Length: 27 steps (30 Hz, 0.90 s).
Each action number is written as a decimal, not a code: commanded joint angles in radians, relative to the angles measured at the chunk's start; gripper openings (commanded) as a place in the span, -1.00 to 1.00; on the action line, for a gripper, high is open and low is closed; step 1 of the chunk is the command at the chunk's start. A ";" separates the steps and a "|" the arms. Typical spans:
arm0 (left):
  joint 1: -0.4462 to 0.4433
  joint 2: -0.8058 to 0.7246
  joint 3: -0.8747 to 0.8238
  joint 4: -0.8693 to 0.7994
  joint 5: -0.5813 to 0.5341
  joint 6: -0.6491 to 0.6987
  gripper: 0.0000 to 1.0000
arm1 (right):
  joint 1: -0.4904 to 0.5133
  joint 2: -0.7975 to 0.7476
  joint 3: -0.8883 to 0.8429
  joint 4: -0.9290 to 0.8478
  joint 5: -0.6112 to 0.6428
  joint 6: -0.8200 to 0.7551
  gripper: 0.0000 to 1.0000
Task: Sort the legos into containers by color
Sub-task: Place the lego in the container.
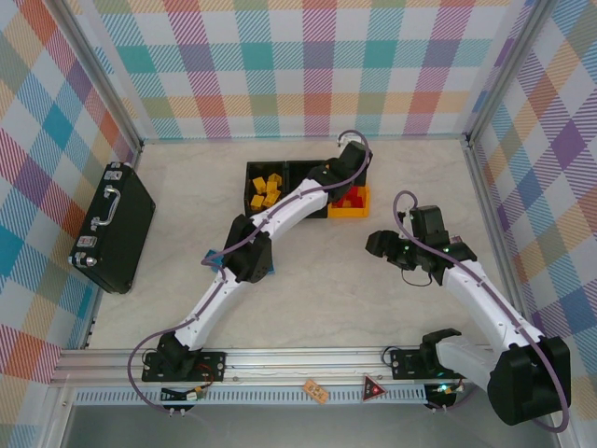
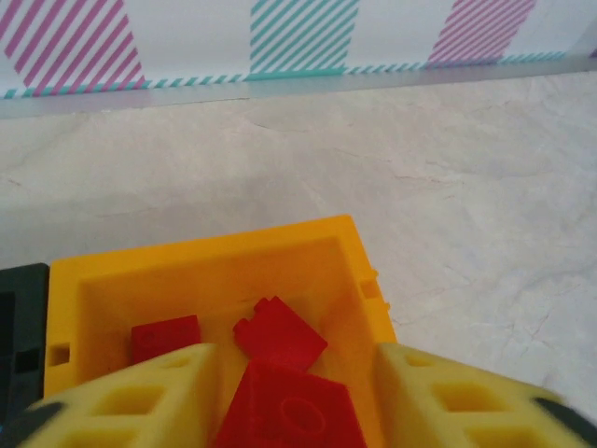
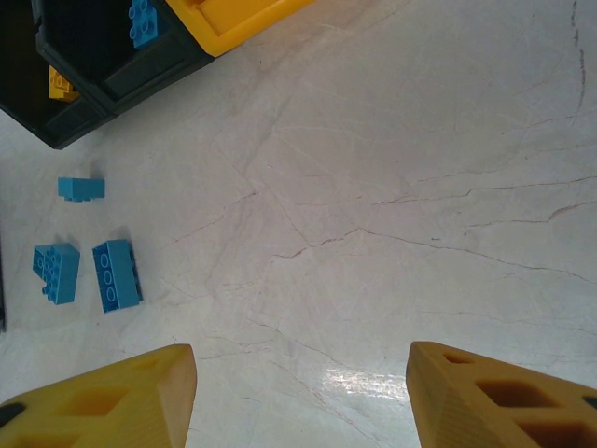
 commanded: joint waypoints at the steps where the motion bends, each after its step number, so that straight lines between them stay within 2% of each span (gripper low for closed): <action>1: 0.008 -0.003 0.033 0.033 -0.022 0.027 0.10 | -0.007 -0.005 0.000 -0.003 -0.017 0.008 0.22; 6: 0.004 -0.063 0.007 -0.013 0.009 0.021 0.15 | -0.008 0.005 -0.003 0.018 -0.029 0.012 0.22; 9: -0.001 -0.149 -0.076 -0.026 0.053 0.003 0.18 | -0.008 0.001 -0.009 0.024 -0.035 0.009 0.22; 16: -0.019 -0.446 -0.453 0.008 0.153 -0.044 0.21 | -0.007 -0.019 -0.011 0.025 -0.080 -0.020 0.22; 21: -0.018 -0.632 -0.680 -0.029 0.181 -0.089 0.23 | 0.003 -0.026 -0.009 0.037 -0.135 -0.039 0.22; 27: -0.015 -0.819 -0.902 -0.102 0.198 -0.137 0.24 | 0.094 -0.006 0.008 0.065 -0.156 -0.057 0.23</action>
